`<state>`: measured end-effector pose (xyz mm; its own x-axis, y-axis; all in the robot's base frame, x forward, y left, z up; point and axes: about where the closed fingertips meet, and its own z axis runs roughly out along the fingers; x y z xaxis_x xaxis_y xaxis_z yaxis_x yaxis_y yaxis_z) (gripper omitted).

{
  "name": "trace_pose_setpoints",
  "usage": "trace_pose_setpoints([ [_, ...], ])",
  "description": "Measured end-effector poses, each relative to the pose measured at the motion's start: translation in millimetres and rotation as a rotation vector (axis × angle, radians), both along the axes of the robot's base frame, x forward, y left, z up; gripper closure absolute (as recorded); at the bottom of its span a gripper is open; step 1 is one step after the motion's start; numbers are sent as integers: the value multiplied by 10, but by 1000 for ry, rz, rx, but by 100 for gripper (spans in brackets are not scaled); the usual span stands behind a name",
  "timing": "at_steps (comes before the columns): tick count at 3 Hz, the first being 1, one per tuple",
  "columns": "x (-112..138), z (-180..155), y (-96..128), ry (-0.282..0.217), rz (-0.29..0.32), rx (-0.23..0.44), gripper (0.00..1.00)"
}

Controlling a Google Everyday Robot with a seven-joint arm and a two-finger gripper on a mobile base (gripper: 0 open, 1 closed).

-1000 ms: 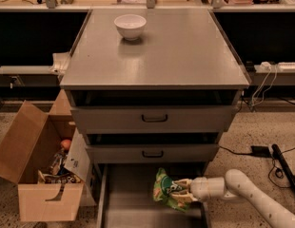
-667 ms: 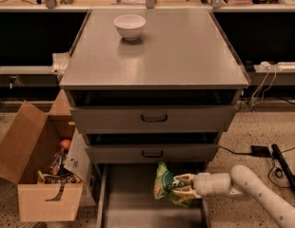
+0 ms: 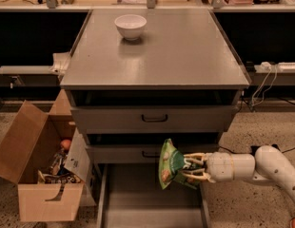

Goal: Pick green rice chip bag from bottom drawer and place on counter

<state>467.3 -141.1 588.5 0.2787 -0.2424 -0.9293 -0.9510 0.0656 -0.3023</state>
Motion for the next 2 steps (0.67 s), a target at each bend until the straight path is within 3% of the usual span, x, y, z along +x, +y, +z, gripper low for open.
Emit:
trace_pose_setpoints([
  [2, 100, 231, -28, -41, -20, -7, 100],
])
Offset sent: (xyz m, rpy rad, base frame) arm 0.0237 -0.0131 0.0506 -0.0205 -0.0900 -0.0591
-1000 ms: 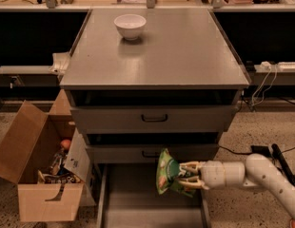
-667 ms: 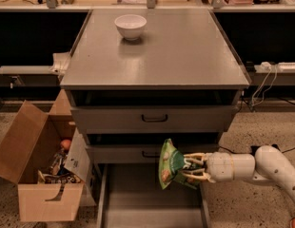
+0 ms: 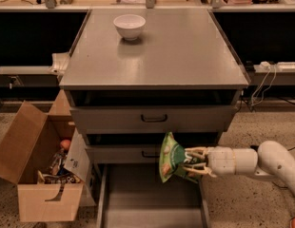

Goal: Pick green rice chip bag from bottom drawer and place on counter

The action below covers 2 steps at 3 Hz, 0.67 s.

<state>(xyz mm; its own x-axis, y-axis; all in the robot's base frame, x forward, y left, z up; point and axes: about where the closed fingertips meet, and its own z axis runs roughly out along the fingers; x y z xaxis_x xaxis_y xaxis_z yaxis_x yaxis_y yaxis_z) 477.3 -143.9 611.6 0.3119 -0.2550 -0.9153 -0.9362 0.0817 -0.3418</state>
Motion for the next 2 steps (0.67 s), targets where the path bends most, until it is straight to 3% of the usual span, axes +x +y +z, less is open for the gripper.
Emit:
trace_pose_setpoints([
  [1, 175, 629, -107, -105, -52, -7, 100],
  [2, 341, 1513, -271, -237, -110, -33, 100],
])
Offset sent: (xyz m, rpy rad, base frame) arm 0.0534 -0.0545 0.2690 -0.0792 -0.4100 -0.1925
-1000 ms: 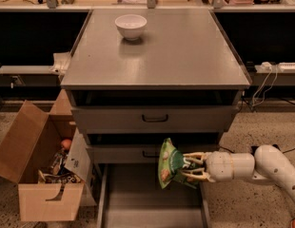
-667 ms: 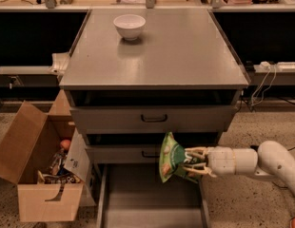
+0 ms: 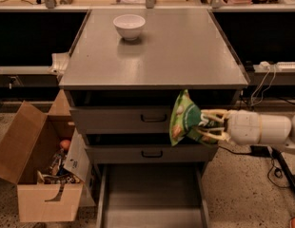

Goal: Pick green rice chip bag from bottom drawer and place on counter

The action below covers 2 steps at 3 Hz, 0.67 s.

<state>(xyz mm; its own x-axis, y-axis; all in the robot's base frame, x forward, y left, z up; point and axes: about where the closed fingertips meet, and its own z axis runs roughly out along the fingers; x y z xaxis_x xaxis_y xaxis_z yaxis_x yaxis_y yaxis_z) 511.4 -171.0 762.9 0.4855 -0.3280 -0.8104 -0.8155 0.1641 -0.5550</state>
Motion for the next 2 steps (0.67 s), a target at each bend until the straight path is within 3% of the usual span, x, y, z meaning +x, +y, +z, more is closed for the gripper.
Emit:
trace_pose_setpoints([
  [1, 112, 871, -190, -130, -53, -27, 100],
  [2, 114, 872, -190, -130, -53, -27, 100],
])
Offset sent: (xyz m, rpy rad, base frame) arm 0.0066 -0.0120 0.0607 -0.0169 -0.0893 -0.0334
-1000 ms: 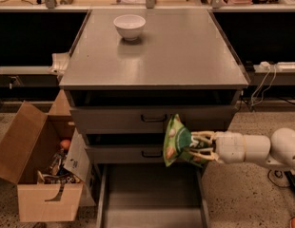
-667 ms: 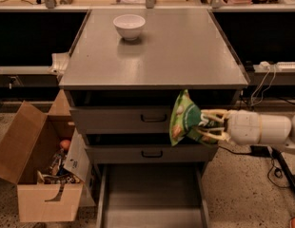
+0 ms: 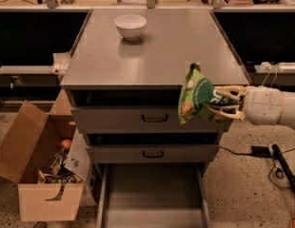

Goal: Pick green rice chip bag from bottom drawer and place on counter

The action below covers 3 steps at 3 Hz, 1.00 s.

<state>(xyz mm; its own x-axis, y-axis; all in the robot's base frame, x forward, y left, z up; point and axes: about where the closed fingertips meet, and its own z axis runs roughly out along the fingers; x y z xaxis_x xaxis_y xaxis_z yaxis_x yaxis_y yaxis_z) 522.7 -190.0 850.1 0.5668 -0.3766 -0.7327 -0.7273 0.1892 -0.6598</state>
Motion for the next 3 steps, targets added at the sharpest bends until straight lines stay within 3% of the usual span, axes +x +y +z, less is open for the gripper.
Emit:
trace_pose_setpoints([
  [1, 170, 119, -3, 20, -24, 12, 100],
  [3, 990, 902, -53, -11, -114, -2, 100],
])
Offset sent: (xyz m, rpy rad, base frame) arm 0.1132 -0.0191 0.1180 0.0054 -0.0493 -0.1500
